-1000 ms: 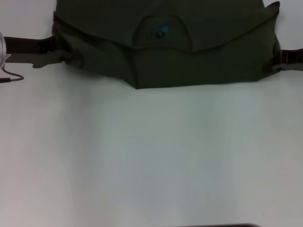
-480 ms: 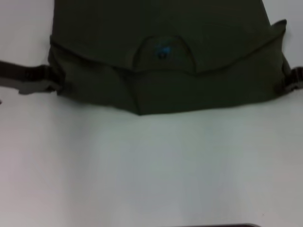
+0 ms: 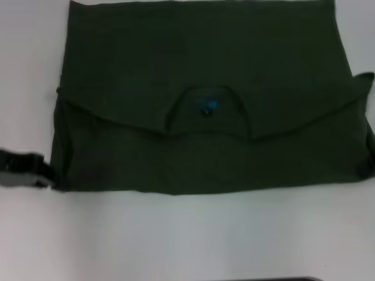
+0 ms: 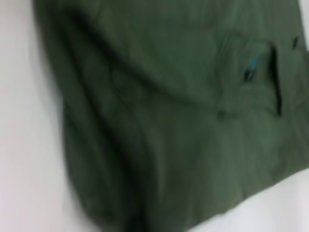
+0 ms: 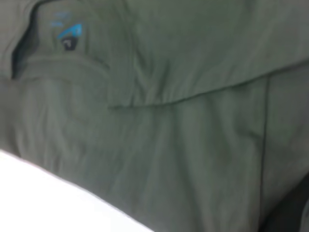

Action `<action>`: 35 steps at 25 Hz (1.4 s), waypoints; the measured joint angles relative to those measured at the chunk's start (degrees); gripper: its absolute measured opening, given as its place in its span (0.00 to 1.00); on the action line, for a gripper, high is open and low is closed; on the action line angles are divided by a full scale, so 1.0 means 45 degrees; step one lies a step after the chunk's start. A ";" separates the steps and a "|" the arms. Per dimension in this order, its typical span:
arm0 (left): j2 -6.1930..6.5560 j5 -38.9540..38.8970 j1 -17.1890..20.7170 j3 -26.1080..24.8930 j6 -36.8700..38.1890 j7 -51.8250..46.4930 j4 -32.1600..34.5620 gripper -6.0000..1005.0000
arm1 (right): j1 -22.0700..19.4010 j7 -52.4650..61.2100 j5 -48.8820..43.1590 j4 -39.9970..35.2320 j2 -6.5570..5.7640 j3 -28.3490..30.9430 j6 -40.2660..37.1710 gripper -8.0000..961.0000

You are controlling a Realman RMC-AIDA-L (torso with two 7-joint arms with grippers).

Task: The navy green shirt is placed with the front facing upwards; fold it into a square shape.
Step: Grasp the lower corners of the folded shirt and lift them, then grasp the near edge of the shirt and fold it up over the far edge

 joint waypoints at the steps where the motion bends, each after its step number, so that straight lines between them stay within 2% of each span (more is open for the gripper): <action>1: -0.0124 0.0226 0.0182 0.0016 0.0239 -0.0001 -0.0214 0.06 | -0.0121 -0.0036 -0.0006 -0.0135 0.0046 -0.0015 -0.0223 0.05; 3: -0.0325 0.0524 0.0448 0.0004 0.0532 0.0027 -0.0531 0.06 | -0.0319 -0.0116 -0.0011 -0.0272 0.0104 -0.0020 -0.0548 0.05; 5: -0.0387 0.0587 0.0548 -0.0013 0.0570 0.0055 -0.0666 0.06 | -0.0444 -0.0182 -0.0040 -0.0280 0.0145 -0.0010 -0.0561 0.05; 7: -0.0599 0.0599 0.0824 -0.0237 0.0281 0.0216 -0.1181 0.06 | -0.0478 -0.0209 -0.0043 -0.0224 0.0144 0.0049 -0.0318 0.05; 10: -0.0719 0.0560 0.0826 -0.0810 -0.0004 0.0529 -0.1421 0.07 | -0.0400 -0.0251 -0.0006 -0.0182 0.0161 0.0090 -0.0123 0.05; 17: -0.0744 0.0333 0.0609 -0.2921 0.0075 0.1542 -0.1415 0.07 | -0.0138 -0.0261 0.0008 -0.0237 0.0270 0.0093 -0.0089 0.05; 22: -0.0711 0.0221 0.0710 -0.3122 0.0173 0.1629 -0.1450 0.21 | -0.0116 -0.0194 0.0011 -0.0257 0.0238 0.0157 -0.0091 0.05; 33: -0.0622 0.0337 0.0680 -0.2975 0.0282 0.1488 -0.1139 0.44 | -0.0067 -0.0187 0.0012 -0.0289 0.0215 0.0294 -0.0179 0.05; 35: -0.0626 0.0340 0.0680 -0.2962 0.0281 0.1447 -0.1058 0.65 | -0.0053 -0.0195 0.0011 -0.0289 0.0217 0.0293 -0.0199 0.05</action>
